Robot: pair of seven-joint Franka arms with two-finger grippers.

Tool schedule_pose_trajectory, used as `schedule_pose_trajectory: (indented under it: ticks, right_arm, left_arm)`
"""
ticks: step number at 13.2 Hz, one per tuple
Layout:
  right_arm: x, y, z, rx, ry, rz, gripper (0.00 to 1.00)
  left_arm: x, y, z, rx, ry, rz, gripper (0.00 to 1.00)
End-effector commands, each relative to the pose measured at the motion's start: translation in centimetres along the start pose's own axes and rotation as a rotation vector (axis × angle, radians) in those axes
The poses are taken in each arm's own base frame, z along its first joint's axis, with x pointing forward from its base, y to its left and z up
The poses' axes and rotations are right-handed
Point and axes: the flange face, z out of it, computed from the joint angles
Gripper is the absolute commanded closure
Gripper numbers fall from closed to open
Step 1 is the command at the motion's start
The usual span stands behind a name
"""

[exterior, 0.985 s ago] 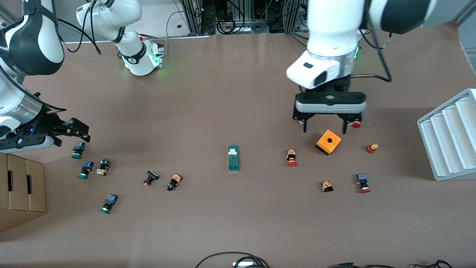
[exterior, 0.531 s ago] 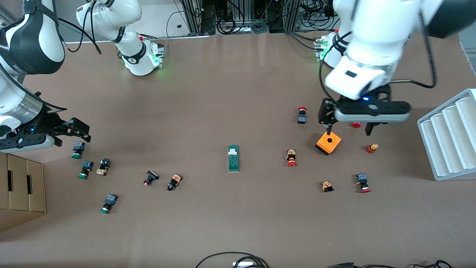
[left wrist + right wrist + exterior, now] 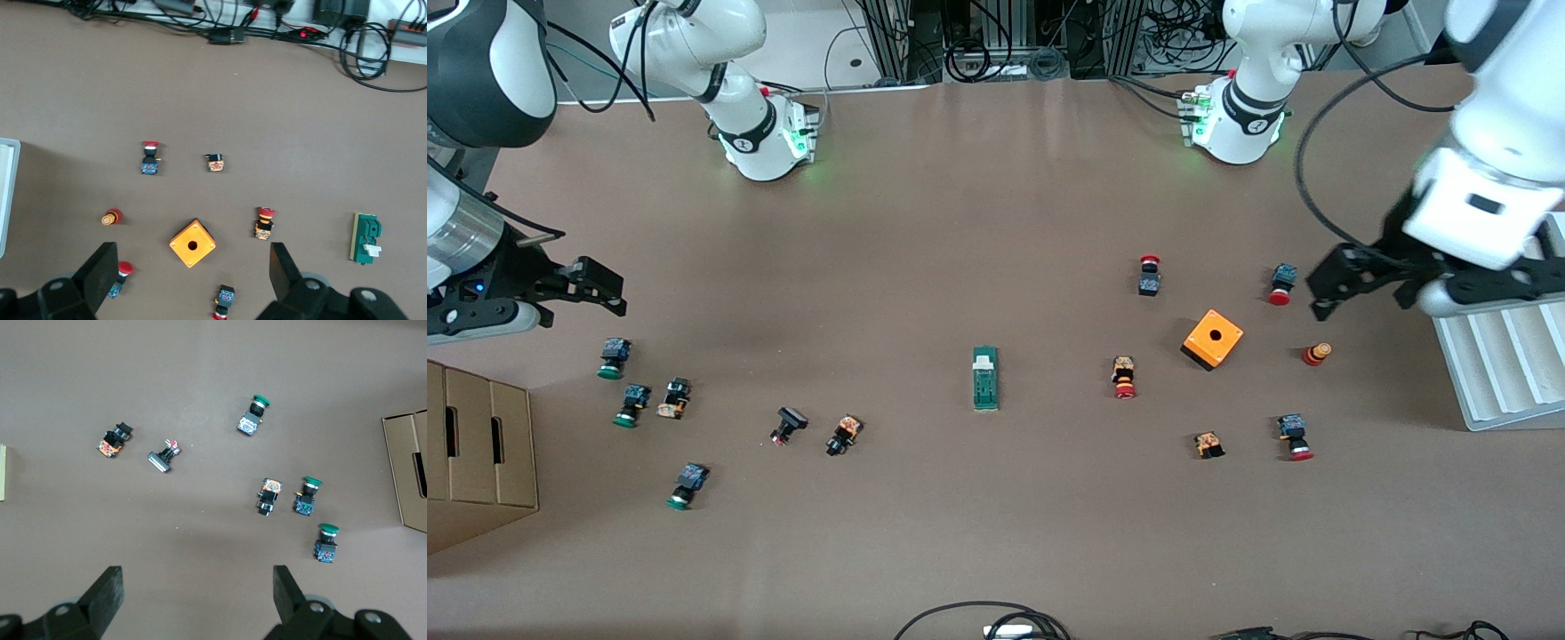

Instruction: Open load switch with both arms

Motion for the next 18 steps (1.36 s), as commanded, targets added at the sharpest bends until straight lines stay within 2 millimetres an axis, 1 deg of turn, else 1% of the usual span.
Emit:
schedule_pose_trajectory:
  ticks: [1,2,3,4,5,7,12,13,15,17,18]
  right_arm:
    - [-0.4,0.3,-1.1,-0.017,-0.015,0.004,0.00]
    - [-0.4,0.2,-1.1,-0.017,-0.015,0.004,0.00]
    - [-0.4,0.2,-1.2,-0.017,-0.014,0.004,0.00]
    - [-0.3,0.3,-1.1,-0.019,-0.015,0.008,0.00]
    - [-0.3,0.3,-1.1,-0.027,-0.013,0.007,0.00]
    - [-0.2,0.2,-1.1,-0.031,-0.010,0.005,0.00]
    - [-0.2,0.3,-0.9,-0.030,-0.013,0.002,0.00]
    - [-0.3,0.2,-1.0,-0.027,-0.016,0.003,0.00]
    - [-0.2,0.2,-1.0,-0.025,-0.013,0.006,0.00]
    - [-0.2,0.1,-0.9,-0.023,-0.014,0.006,0.00]
    - [-0.2,0.1,-0.9,-0.022,-0.016,0.006,0.00]
  left_arm:
    - [0.8,-4.9,-0.3,-0.015,-0.038,0.044,0.00]
    - [1.3,-7.6,-0.4,-0.009,-0.042,0.033,0.00]
    - [1.4,-9.4,-0.6,-0.013,-0.056,0.043,0.00]
    - [1.3,-11.0,-0.8,-0.013,-0.074,0.057,0.00]
    - [1.3,-11.8,-0.9,-0.012,-0.085,0.051,0.00]
    - [0.6,-12.2,-1.8,-0.005,-0.092,0.036,0.00]
    - [0.6,-12.5,-0.8,0.008,-0.125,0.034,0.00]
    - [0.8,-12.7,-0.3,0.012,-0.132,0.039,0.00]
    - [1.4,-12.7,1.3,0.019,-0.160,0.029,0.00]
    - [1.2,-13.9,0.7,0.037,-0.153,0.008,0.00]
    - [1.3,-14.1,0.7,0.036,-0.151,0.002,0.00]
